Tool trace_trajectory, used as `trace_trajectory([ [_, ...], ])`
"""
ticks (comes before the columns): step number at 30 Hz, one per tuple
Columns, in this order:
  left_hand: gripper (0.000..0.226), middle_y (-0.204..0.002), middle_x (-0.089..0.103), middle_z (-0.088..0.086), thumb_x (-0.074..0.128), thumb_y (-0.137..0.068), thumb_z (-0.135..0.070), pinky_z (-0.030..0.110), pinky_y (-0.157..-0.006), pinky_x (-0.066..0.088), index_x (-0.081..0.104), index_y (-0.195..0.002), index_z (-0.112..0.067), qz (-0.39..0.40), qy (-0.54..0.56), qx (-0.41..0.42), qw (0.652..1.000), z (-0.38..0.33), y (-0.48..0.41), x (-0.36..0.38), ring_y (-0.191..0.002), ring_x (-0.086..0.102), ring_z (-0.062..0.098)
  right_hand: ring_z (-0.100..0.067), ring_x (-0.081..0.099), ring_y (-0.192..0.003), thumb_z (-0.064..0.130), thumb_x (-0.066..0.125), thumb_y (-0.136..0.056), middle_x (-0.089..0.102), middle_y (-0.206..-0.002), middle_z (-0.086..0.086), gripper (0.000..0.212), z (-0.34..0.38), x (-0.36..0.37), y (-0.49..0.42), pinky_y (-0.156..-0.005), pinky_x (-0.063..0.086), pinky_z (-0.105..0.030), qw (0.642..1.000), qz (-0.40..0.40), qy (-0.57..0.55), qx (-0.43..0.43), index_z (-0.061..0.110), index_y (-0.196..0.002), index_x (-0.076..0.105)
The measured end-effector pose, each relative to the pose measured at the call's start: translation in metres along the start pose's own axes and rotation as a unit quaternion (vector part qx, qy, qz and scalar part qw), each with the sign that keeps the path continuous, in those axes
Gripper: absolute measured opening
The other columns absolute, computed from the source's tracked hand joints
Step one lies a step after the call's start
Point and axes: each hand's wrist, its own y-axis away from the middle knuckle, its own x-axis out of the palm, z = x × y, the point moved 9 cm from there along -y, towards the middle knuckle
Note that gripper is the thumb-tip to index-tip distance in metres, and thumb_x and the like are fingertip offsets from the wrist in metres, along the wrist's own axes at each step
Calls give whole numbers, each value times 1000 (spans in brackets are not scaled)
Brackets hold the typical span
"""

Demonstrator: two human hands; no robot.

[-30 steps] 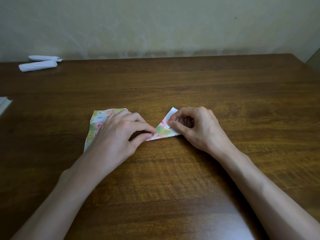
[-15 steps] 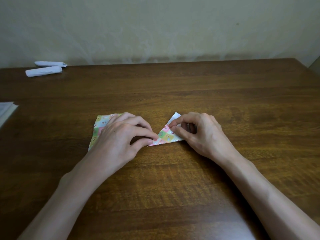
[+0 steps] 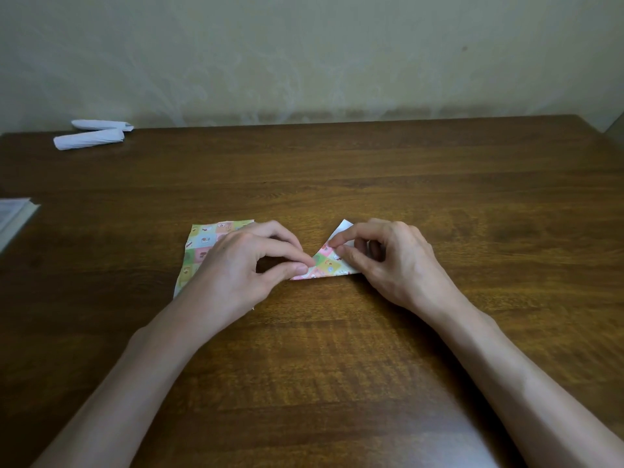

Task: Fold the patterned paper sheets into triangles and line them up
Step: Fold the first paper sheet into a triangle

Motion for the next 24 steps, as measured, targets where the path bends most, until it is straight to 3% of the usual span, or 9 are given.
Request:
trace_trajectory([
  [7, 17, -104, 64, -31, 73, -84, -47, 31, -94, 35, 77, -99, -54, -7, -43, 4, 999, 2, 0, 1, -115, 48, -1, -1, 53, -72, 42, 67, -97, 56, -78, 17, 13, 1, 1, 0, -64, 36, -30, 1000, 3, 7, -8, 51, -101, 74],
  [10, 21, -108, 63, -31, 64, -80, -58, 34, -97, 31, 74, -99, -58, -8, -55, 14, 998, 0, 0, 0, -118, 43, -1, -2, 53, -72, 41, 67, -98, 57, -80, 16, 13, 0, 2, -1, -65, 38, -31, 1000, 7, 13, -8, 49, -102, 75],
  [20, 25, -125, 55, -33, 56, -79, -65, 34, -103, 23, 72, -98, -64, 17, -71, 3, 997, 7, -1, 1, -129, 29, -2, -1, 53, -71, 41, 67, -97, 57, -77, 17, 12, -1, 2, -1, -67, 44, -33, 1000, -3, 6, -1, 48, -102, 76],
  [24, 19, -126, 54, -32, 64, -82, -60, 34, -101, 23, 73, -98, -63, 17, -81, 6, 997, 6, -2, 1, -129, 29, -1, -2, 53, -71, 40, 67, -97, 57, -77, 17, 13, -1, 2, -1, -69, 46, -35, 1000, -2, 6, 3, 48, -102, 76],
])
